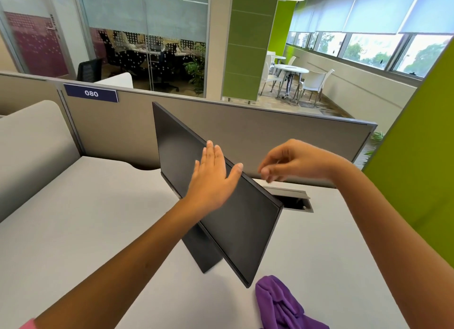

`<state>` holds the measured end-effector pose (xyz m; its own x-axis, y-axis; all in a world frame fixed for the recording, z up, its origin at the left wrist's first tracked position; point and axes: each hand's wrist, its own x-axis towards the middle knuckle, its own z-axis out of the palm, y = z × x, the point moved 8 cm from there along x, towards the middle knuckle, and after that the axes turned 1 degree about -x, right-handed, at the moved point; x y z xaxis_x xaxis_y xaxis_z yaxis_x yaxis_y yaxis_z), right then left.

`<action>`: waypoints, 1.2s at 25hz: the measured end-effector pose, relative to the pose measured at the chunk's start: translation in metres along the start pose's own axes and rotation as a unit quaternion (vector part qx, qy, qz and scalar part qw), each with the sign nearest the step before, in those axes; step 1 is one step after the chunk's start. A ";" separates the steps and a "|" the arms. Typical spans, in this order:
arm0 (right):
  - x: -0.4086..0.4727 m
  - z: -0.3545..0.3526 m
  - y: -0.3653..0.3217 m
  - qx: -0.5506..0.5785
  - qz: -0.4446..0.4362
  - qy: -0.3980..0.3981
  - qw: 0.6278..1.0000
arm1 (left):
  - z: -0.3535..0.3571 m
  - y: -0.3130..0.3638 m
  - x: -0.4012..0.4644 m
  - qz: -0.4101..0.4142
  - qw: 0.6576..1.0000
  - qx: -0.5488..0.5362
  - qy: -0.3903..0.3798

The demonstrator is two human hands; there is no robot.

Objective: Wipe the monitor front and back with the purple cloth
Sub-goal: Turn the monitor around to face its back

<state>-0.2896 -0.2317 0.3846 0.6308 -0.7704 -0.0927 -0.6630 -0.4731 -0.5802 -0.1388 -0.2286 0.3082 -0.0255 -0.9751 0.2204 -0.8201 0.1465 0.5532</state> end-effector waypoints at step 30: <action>0.160 0.046 -0.040 -0.235 -0.134 0.037 0.962 | -0.051 0.013 -0.030 0.303 0.952 0.038 0.038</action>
<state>-0.1434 -0.3167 0.3551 0.7859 -0.6136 0.0768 -0.6003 -0.7868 -0.1430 -0.1196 -0.1886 0.3503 -0.4677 -0.7009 0.5385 -0.7071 0.6622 0.2478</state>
